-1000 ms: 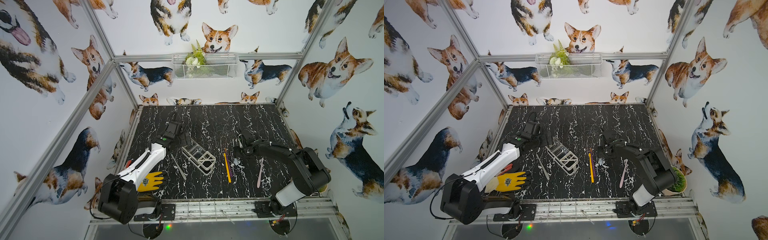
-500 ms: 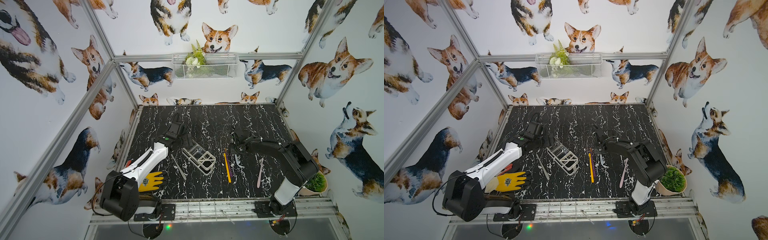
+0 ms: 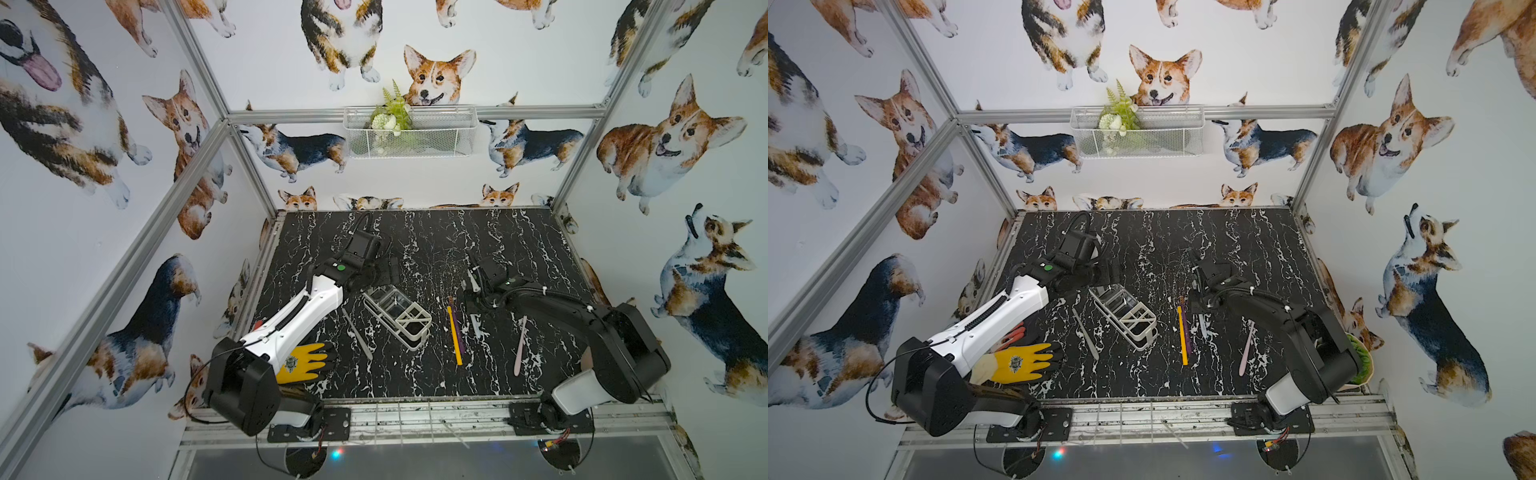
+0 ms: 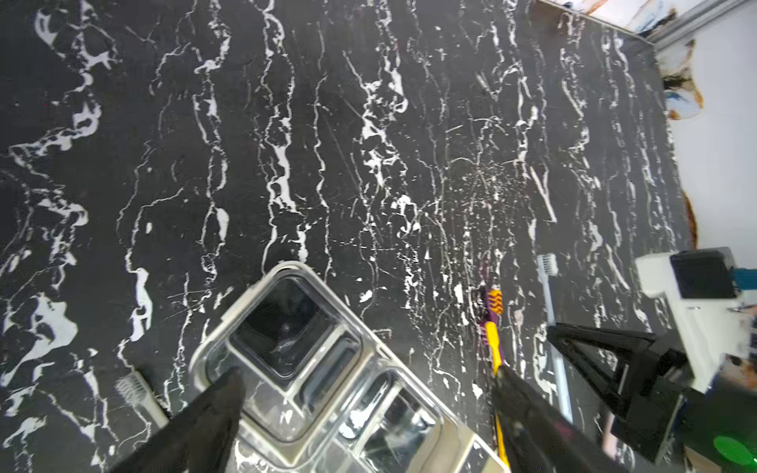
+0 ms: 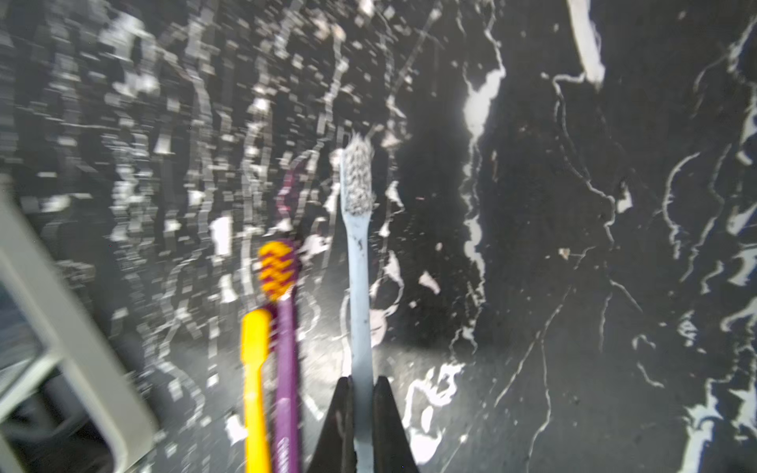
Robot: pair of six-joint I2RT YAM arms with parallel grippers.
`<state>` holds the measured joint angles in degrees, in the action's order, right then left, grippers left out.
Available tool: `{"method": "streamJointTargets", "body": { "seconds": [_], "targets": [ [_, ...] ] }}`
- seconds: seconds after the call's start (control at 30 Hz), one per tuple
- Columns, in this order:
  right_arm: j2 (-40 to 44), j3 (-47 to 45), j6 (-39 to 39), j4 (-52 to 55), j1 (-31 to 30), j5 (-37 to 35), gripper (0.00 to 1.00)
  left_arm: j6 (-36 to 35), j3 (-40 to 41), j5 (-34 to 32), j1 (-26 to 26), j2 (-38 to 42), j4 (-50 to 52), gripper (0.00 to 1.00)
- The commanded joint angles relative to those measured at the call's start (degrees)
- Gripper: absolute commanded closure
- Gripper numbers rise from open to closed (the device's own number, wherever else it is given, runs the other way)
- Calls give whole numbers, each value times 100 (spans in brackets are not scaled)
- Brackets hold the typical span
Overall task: Place the toothbrush into the toothbrush holder
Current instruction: Pick up the toothbrush from the center of the board.
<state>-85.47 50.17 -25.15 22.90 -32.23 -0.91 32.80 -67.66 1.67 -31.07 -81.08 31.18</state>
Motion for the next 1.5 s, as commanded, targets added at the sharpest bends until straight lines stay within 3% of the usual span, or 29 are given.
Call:
{"method": "streamJointTargets", "body": {
  "seconds": [0.0,0.27,0.63,0.73,0.87,1.03,1.13,1.27,1.4,1.47],
  "targets": [
    [557,-166,173,-343,6,570,100,228,-240,467,-189,-138,-49,5],
    [1686,-576,-13,-1163,5,1646,98,740,-538,1225,-711,-722,-942,4],
    [1846,-867,-691,-2239,1,2641,98,1348,-621,1988,-1107,-1330,-2154,7],
    [1831,-937,-822,-2479,5,2773,98,1470,-572,2099,-1122,-1358,-2383,13],
    [1812,-981,-926,-2685,-3,2920,98,1646,-481,2223,-1127,-1598,-2716,29],
    [1848,-1015,-970,-2773,-4,2953,98,1677,-486,2226,-1123,-1711,-2749,55],
    [1810,-1016,-966,-2774,-3,3038,98,1695,-497,2202,-1121,-1735,-2775,77],
    [1767,-1043,-966,-2773,-3,3044,98,1680,-539,2176,-1122,-1728,-2703,98],
    [1741,-1053,-966,-2766,-1,3061,96,1548,-620,2029,-1138,-1684,-2443,100],
    [1769,-1035,-953,-2718,-3,3061,85,1478,-653,1916,-1158,-1623,-2287,100]
  ]
}}
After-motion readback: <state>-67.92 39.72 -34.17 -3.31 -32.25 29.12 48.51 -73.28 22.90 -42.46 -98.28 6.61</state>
